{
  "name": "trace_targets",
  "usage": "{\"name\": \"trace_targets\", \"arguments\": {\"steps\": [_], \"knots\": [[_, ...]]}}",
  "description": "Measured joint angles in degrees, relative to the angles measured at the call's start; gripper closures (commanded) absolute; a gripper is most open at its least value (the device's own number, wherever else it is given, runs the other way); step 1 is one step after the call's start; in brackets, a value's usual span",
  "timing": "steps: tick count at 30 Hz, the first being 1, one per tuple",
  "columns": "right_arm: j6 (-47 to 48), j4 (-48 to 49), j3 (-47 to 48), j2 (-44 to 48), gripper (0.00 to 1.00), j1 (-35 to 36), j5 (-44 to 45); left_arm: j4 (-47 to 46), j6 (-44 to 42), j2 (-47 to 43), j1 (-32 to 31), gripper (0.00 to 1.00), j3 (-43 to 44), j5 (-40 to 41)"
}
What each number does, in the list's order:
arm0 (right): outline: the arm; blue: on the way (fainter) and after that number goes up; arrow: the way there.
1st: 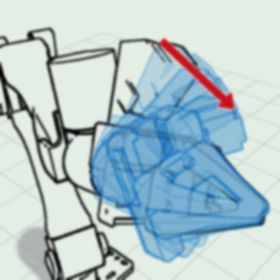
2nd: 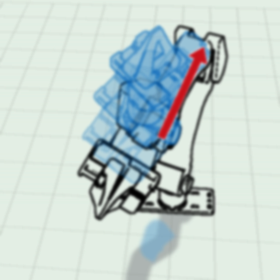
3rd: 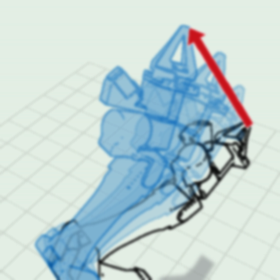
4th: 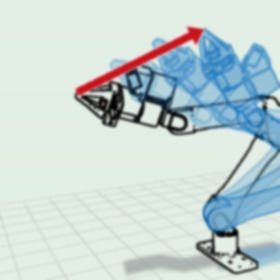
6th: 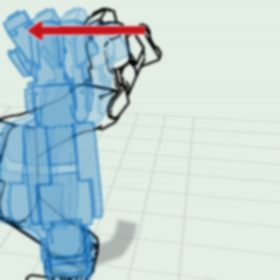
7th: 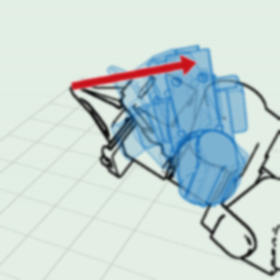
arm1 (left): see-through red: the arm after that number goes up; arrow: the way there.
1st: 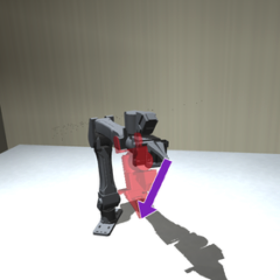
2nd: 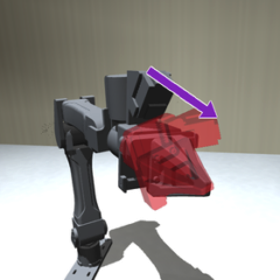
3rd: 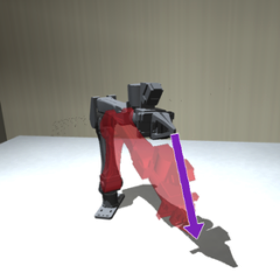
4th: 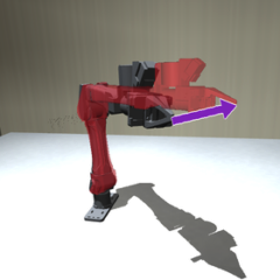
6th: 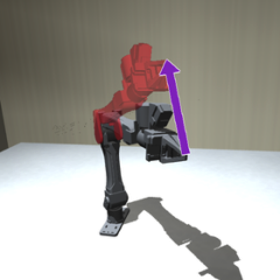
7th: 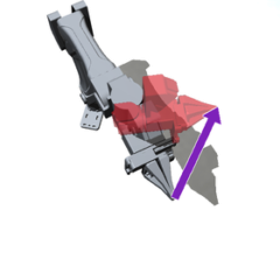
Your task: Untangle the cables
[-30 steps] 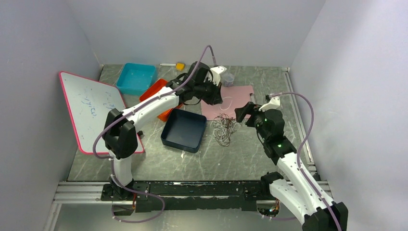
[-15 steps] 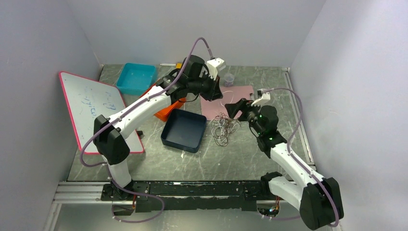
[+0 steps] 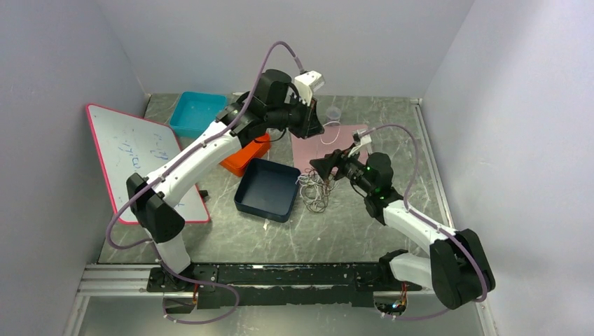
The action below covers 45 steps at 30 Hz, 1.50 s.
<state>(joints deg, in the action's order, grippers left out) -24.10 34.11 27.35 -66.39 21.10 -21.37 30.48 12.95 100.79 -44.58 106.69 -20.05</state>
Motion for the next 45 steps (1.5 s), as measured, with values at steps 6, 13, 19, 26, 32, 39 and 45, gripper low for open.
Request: {"name": "trace_targets", "arguments": {"steps": [6, 13, 19, 26, 32, 39, 45], "knots": [[1.5, 4.3, 0.1, -4.5, 0.34, 2.2, -0.5, 1.0, 0.9, -1.1, 0.0, 0.93, 0.7, -0.1], [1.9, 8.9, 0.4, -10.4, 0.47, 3.7, 2.9, 3.5, 2.0, -1.0, 0.0, 0.93, 6.4, -1.7], [1.0, 8.5, 0.4, -11.9, 0.5, 4.2, 12.9, 5.7, 2.5, -0.4, -0.2, 0.93, 12.7, -3.1], [-0.4, -0.5, 0.7, -11.6, 0.53, 4.5, 29.4, 7.6, 2.7, -0.3, -0.2, 0.93, 17.8, -3.9], [-2.1, -7.0, 0.7, -11.5, 0.52, 4.5, 37.0, 9.6, 3.1, 0.0, -0.2, 0.93, 23.7, -4.2], [-5.0, -9.7, -2.4, -8.5, 0.51, 4.5, 40.3, 10.0, 4.4, -0.7, 2.0, 0.93, 26.6, -4.8], [-6.5, -11.7, -5.2, -4.2, 0.47, 4.6, 41.1, 10.2, 5.7, -1.5, 5.0, 0.93, 26.6, -5.3]]}}
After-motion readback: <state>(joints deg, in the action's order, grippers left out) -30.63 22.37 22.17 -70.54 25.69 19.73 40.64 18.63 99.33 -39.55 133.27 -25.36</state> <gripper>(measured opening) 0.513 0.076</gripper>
